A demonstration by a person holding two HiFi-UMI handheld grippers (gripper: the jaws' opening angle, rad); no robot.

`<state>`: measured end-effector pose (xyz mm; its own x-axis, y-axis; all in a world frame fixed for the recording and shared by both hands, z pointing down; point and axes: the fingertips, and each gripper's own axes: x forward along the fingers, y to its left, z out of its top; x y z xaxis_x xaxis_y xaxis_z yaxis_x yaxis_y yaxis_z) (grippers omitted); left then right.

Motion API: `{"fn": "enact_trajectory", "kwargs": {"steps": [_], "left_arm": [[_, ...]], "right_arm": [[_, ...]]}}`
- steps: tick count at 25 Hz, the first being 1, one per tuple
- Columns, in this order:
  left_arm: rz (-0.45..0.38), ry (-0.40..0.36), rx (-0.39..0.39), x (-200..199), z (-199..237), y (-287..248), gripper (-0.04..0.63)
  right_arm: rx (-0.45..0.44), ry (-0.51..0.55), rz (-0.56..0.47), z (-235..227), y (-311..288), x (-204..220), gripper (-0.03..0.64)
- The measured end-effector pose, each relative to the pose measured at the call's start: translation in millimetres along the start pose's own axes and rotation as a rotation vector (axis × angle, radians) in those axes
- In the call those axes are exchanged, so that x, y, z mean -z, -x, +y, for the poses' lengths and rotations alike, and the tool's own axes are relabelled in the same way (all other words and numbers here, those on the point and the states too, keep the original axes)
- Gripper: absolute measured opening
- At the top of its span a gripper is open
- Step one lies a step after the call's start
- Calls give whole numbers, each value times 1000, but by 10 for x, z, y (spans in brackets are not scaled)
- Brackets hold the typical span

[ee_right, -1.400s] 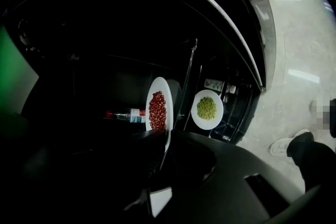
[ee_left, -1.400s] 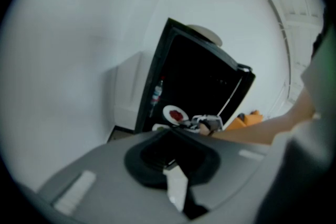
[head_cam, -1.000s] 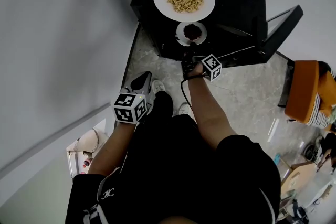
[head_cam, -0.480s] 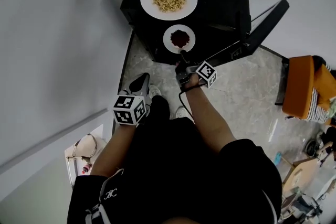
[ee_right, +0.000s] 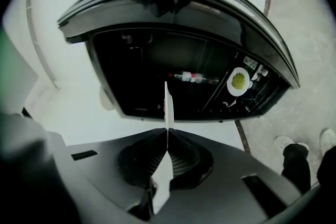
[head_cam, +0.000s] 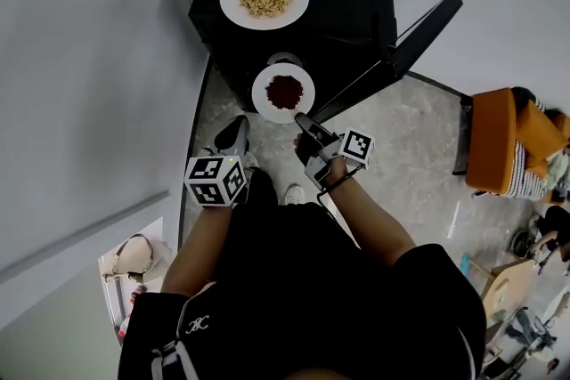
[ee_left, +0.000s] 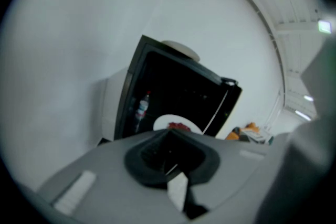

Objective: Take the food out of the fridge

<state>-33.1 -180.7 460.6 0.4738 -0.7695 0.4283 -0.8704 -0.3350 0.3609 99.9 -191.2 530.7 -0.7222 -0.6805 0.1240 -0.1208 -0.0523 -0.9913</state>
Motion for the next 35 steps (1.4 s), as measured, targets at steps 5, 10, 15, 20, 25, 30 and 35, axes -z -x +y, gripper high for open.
{"fn": "enact_trajectory", "kwargs": {"steps": [5, 10, 15, 20, 25, 30, 35], "left_arm": [[-57, -53, -2, -177, -198, 85, -3], [-89, -64, 2, -265, -392, 109, -3], [-126, -65, 7, -442, -644, 221, -3], [-170, -125, -13, -645, -860, 388, -3], [-192, -146, -11, -781, -1039, 434, -3], [-180, -139, -27, -717, -1004, 444, -3], [-177, -143, -27, -743, -975, 469, -3]], "right_arm": [[-46, 17, 30, 492, 468, 98, 5], [-78, 7, 5, 925, 812, 146, 5], [-79, -2, -33, 1371, 980, 99, 5], [-137, -7, -68, 1812, 998, 11, 5], [-176, -4, -141, 2148, 937, -346, 5], [-170, -28, -271, 2250, 748, -726, 5], [-146, -36, -377, 2268, 515, -1010, 5]]}}
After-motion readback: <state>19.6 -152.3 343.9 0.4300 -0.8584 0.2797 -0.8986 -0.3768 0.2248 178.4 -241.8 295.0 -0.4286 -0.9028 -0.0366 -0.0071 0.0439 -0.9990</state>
